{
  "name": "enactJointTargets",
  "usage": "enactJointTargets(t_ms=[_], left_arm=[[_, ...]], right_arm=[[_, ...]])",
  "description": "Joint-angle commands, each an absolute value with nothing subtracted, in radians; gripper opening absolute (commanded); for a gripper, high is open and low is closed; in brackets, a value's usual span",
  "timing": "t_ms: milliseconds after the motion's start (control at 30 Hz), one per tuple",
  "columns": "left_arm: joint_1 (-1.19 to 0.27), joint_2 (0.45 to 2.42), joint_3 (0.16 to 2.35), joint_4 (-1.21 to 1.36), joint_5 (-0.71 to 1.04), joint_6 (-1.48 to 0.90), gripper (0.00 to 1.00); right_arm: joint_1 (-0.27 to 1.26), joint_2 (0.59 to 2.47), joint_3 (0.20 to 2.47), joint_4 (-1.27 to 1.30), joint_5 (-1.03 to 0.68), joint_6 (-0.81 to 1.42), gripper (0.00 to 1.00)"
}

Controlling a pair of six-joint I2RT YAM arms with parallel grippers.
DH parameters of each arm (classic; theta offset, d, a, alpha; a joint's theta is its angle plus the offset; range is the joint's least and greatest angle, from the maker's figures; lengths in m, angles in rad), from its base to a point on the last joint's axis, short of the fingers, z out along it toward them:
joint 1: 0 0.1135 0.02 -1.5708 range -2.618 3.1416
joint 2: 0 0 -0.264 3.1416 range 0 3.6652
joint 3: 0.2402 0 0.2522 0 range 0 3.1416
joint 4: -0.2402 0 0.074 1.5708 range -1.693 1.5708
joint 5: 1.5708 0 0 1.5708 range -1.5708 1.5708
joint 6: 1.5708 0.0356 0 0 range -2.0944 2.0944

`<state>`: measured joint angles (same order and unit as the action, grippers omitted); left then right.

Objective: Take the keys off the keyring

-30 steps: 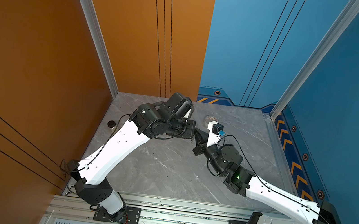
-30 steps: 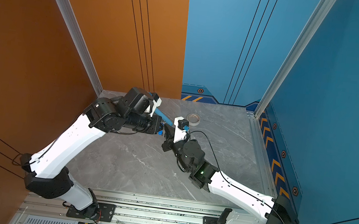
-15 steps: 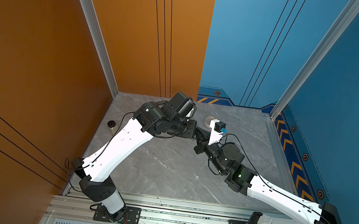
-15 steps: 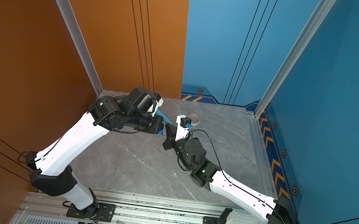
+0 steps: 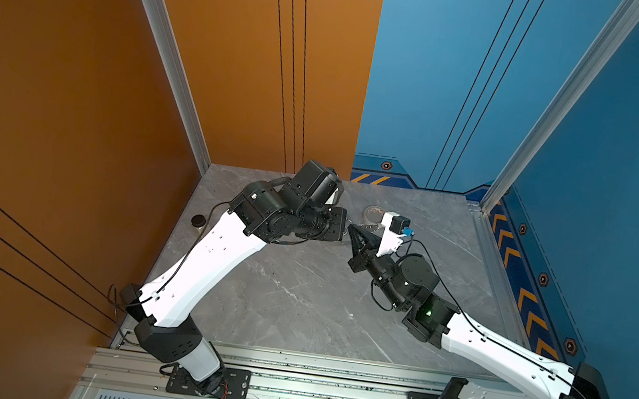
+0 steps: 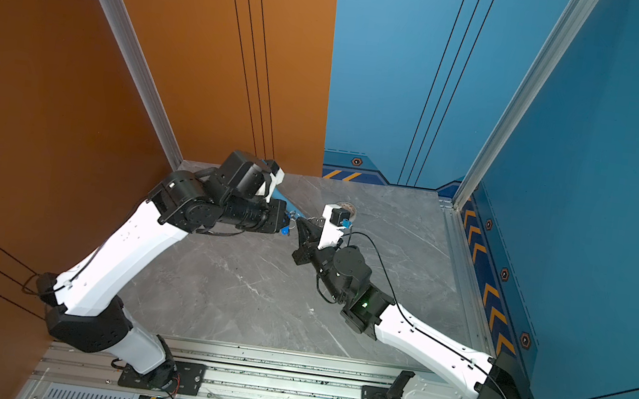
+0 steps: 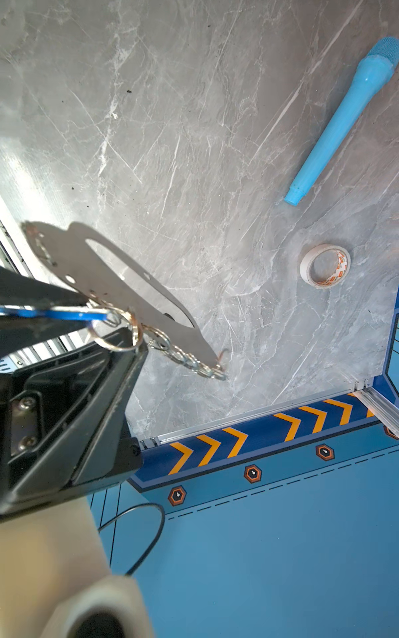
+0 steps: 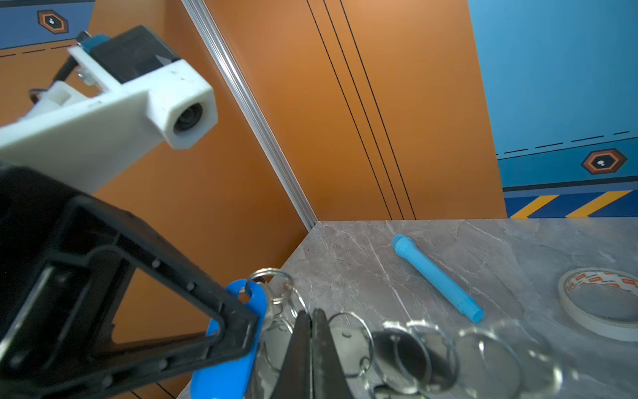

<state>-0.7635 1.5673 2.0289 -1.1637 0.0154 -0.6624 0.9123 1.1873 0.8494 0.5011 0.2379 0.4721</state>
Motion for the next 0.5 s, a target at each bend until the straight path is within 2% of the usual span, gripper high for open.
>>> enactJointTargets(t_ms=[0, 200, 467], left_arm=[[-0.740, 1.524, 2.026, -1.319, -0.049, -0.663, 0.00], [-0.784, 1.569, 2.087, -1.319, -0.041, -0.593, 0.00], [-0.813, 1.578, 2.101, -1.322, -0.087, -0.443, 0.00]], right_arm=[[0.851, 1.134, 0.851, 0.589, 0.388, 0.528, 0.00], [0.848, 1.146, 0.872, 0.586, 0.356, 0.540, 0.00], [0.819, 1.146, 0.931, 0.443, 0.225, 0.571, 0.00]])
